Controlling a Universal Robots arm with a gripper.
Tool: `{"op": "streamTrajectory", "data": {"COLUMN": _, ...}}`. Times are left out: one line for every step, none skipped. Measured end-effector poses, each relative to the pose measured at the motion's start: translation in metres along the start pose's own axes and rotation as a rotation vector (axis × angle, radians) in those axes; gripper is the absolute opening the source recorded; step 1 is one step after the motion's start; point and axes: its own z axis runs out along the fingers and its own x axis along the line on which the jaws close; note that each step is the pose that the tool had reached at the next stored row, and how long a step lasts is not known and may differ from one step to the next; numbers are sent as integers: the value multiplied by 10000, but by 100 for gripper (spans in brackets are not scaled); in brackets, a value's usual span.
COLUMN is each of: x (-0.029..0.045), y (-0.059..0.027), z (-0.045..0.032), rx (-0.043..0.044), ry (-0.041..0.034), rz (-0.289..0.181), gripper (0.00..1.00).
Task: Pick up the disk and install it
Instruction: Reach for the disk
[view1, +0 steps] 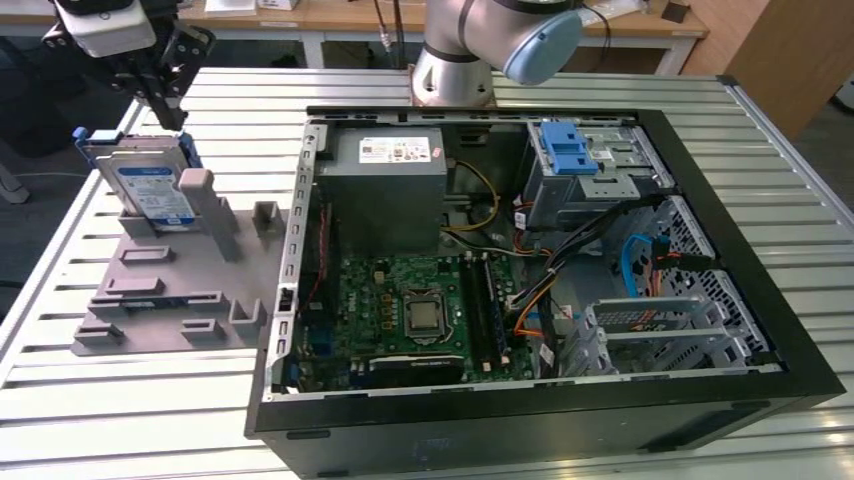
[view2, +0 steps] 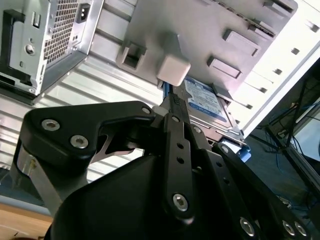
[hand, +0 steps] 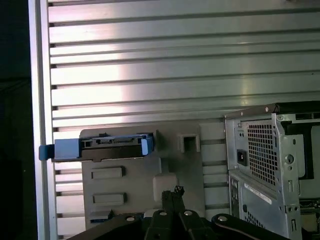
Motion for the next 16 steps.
{"op": "streamTrajectory", "data": {"x": 26, "y": 1, "z": 1, "rx": 1, "ry": 1, "rz": 1, "gripper": 11}}
{"op": "streamTrajectory", "data": {"x": 51, "y": 2, "z": 2, "rx": 0, "ry": 0, "rz": 1, "gripper": 11}}
{"op": "streamTrajectory", "data": {"x": 75, "y": 4, "z": 4, "rx": 0, "ry": 1, "rz": 2, "gripper": 11}}
{"op": "streamTrajectory", "data": {"x": 100, "y": 5, "z": 4, "rx": 0, "ry": 1, "rz": 1, "gripper": 11}}
{"op": "streamTrajectory", "data": {"x": 125, "y": 6, "z": 6, "rx": 0, "ry": 0, "rz": 1, "gripper": 11}}
{"op": "streamTrajectory", "data": {"x": 153, "y": 6, "z": 7, "rx": 1, "ry": 1, "rz": 1, "gripper": 11}}
{"op": "streamTrajectory", "data": {"x": 182, "y": 7, "z": 8, "rx": 1, "ry": 2, "rz": 1, "gripper": 11}}
{"op": "streamTrajectory", "data": {"x": 208, "y": 8, "z": 10, "rx": 0, "ry": 1, "rz": 0, "gripper": 11}}
{"op": "streamTrajectory", "data": {"x": 233, "y": 9, "z": 12, "rx": 0, "ry": 0, "rz": 0, "gripper": 11}}
{"op": "streamTrajectory", "data": {"x": 259, "y": 10, "z": 13, "rx": 0, "ry": 0, "rz": 0, "gripper": 11}}
{"op": "streamTrajectory", "data": {"x": 285, "y": 11, "z": 14, "rx": 0, "ry": 1, "rz": 1, "gripper": 11}}
{"op": "streamTrajectory", "data": {"x": 314, "y": 12, "z": 15, "rx": 0, "ry": 1, "rz": 2, "gripper": 11}}
{"op": "streamTrajectory", "data": {"x": 341, "y": 12, "z": 16, "rx": 0, "ry": 0, "rz": 1, "gripper": 11}}
{"op": "streamTrajectory", "data": {"x": 367, "y": 13, "z": 17, "rx": 1, "ry": 1, "rz": 1, "gripper": 11}}
{"op": "streamTrajectory", "data": {"x": 392, "y": 14, "z": 18, "rx": 1, "ry": 1, "rz": 1, "gripper": 11}}
{"op": "streamTrajectory", "data": {"x": 418, "y": 15, "z": 20, "rx": 1, "ry": 1, "rz": 1, "gripper": 11}}
